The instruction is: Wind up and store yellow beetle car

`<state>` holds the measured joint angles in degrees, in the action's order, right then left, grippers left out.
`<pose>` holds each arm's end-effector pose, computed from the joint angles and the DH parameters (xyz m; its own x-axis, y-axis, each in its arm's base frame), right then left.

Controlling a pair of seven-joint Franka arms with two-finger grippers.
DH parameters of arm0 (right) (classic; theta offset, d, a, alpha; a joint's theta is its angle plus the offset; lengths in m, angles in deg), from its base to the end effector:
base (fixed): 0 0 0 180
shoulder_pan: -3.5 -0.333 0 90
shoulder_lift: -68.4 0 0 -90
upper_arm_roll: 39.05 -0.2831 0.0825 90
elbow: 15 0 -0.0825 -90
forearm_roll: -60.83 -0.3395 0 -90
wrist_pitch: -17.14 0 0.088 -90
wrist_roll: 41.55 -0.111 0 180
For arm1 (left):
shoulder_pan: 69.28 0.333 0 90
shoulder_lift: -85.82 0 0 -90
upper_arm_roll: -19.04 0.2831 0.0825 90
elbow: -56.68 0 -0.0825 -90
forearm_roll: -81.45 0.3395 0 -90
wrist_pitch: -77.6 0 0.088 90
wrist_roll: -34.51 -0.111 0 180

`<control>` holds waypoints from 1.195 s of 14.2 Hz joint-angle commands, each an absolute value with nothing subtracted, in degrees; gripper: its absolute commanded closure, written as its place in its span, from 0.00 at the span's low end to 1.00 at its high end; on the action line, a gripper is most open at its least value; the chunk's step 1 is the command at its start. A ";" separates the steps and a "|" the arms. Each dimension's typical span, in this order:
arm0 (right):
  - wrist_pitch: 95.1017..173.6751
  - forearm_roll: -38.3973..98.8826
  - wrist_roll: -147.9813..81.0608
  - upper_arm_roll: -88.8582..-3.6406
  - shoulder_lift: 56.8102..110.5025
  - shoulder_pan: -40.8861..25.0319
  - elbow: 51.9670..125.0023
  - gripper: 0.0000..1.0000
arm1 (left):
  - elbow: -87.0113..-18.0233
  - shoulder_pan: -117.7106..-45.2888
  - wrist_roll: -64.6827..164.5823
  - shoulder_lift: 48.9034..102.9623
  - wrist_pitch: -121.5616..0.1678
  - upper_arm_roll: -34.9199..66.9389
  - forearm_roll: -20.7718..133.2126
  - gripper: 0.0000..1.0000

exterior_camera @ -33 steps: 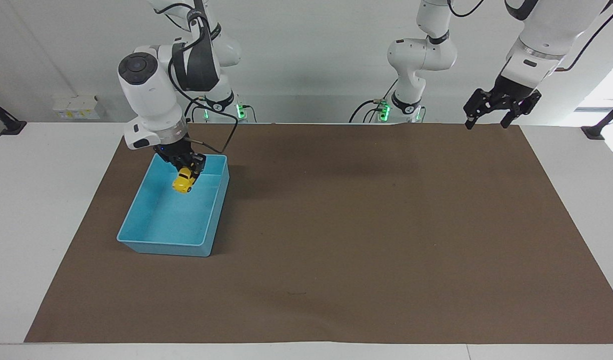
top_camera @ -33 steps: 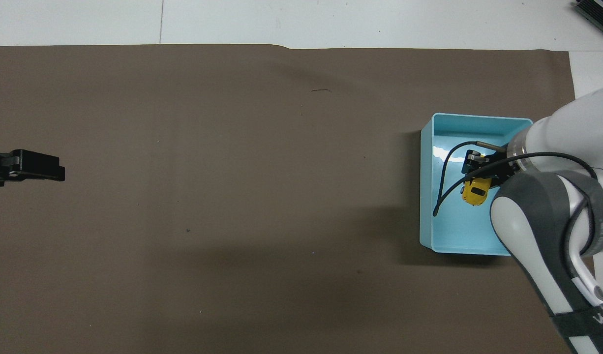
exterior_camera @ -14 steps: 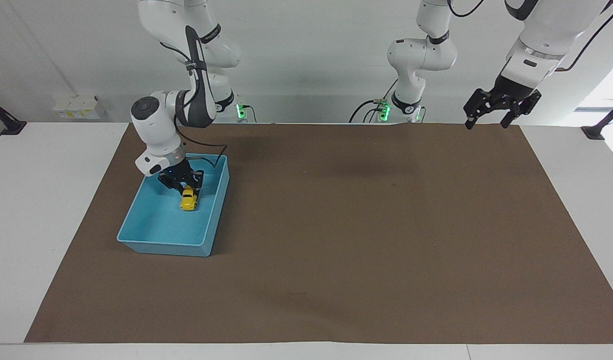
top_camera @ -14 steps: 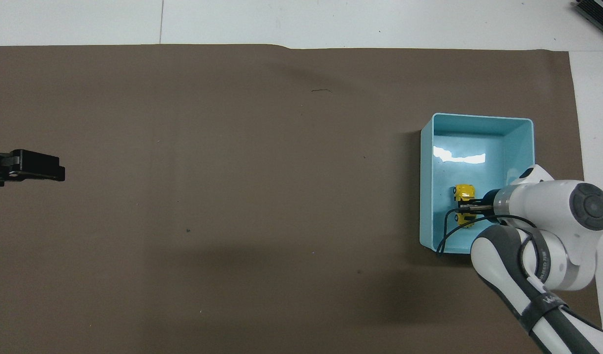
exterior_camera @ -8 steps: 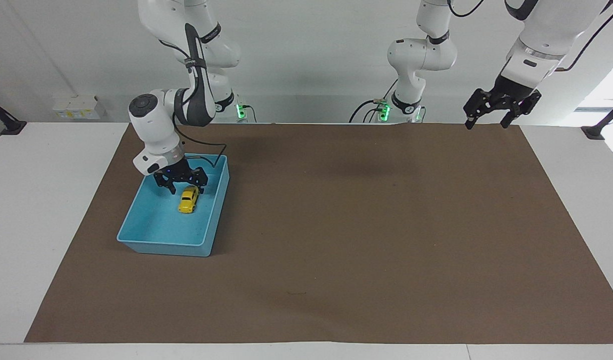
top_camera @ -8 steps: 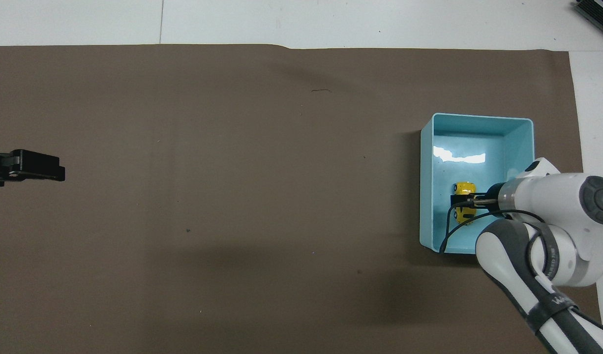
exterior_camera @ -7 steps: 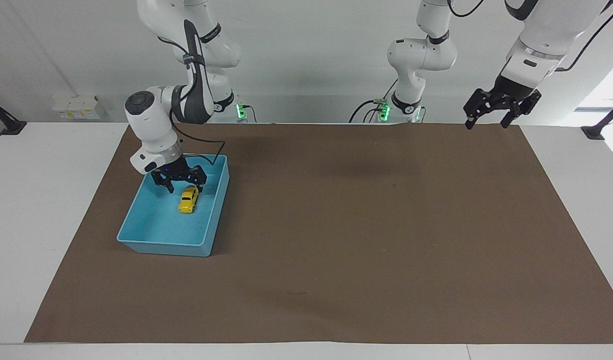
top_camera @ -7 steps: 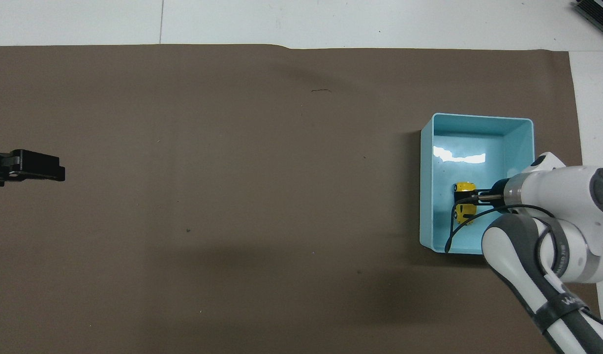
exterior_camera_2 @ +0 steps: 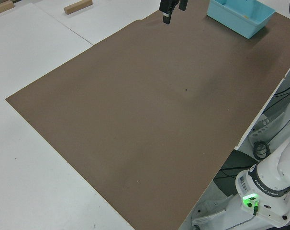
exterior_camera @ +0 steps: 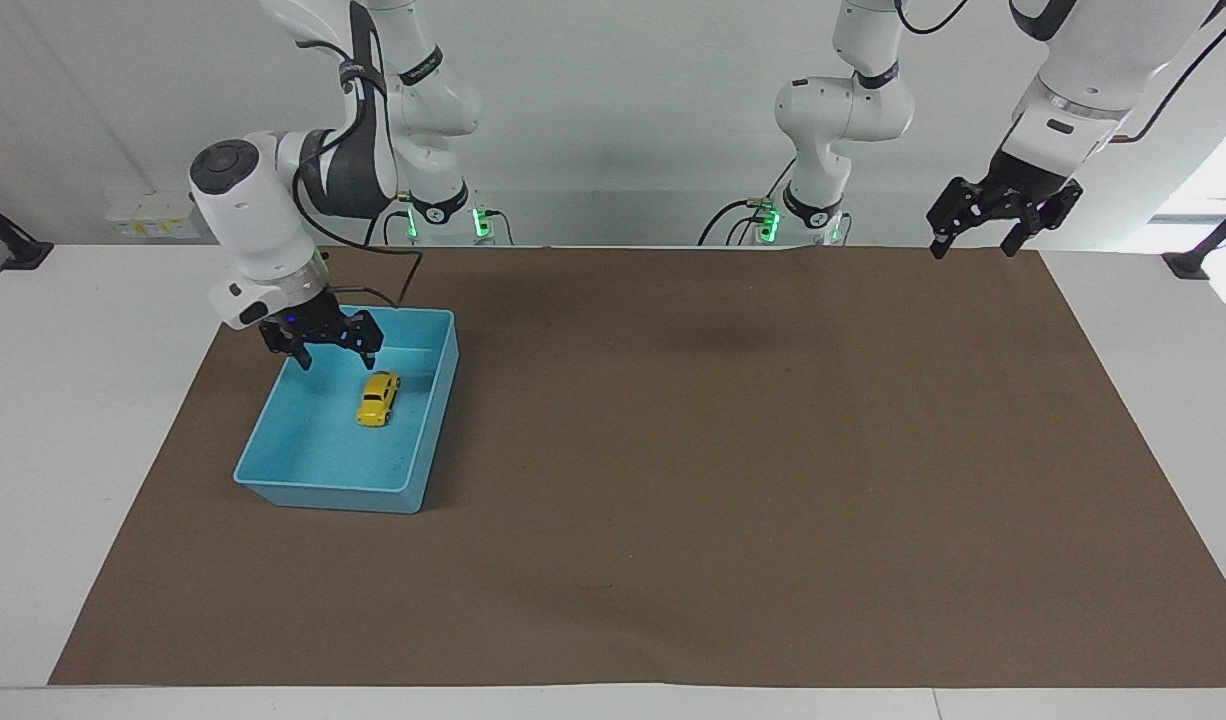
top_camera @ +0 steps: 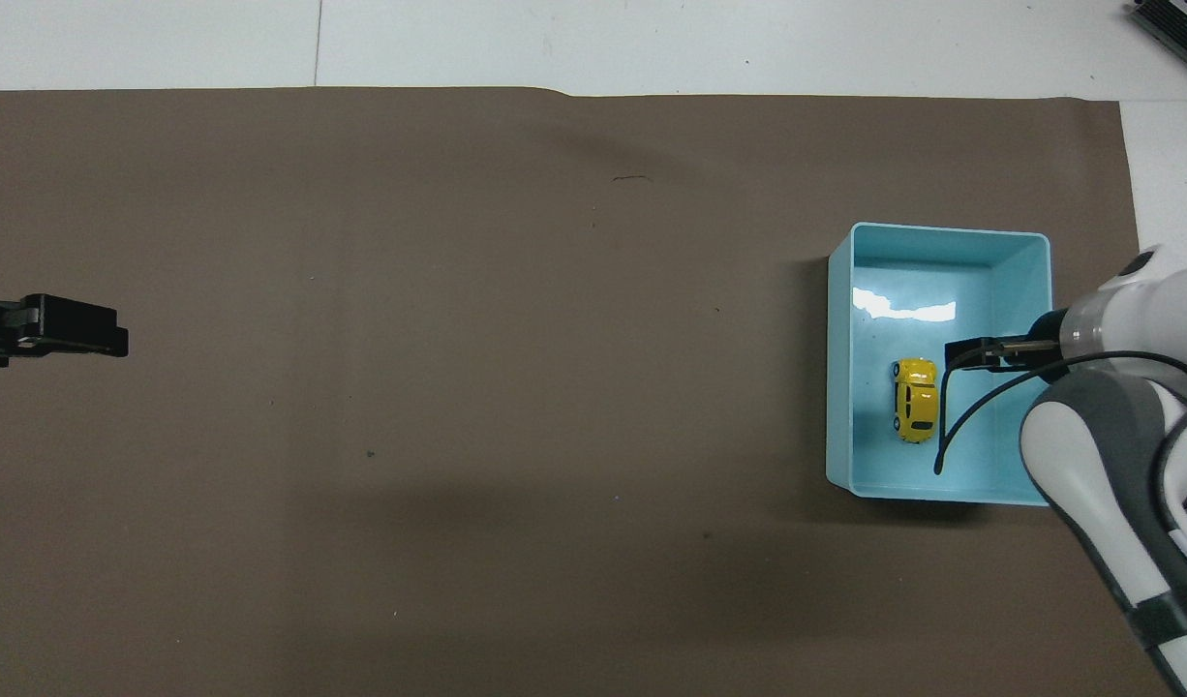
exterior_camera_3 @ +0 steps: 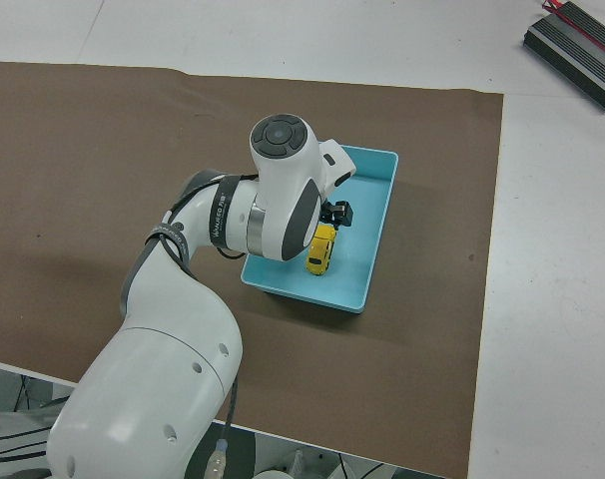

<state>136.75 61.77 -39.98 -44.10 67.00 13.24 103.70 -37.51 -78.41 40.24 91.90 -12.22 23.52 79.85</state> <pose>0.5057 -0.0422 0.4282 0.9981 -0.0462 0.0397 -0.0469 -0.9987 0.0178 0.4783 -0.0399 0.6085 0.9995 0.0185 0.0258 0.0175 -0.9991 0.0389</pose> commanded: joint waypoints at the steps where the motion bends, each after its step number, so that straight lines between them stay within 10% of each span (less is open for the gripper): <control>1: 130.54 64.52 -46.35 -44.50 67.79 13.70 97.59 0.00 | -37.80 -77.28 40.04 92.76 -11.26 22.82 80.30 0.00; 17: 110.04 64.52 -59.41 -45.29 65.59 6.48 81.50 0.00 | -37.80 -77.28 40.04 92.76 -11.26 22.82 80.30 0.00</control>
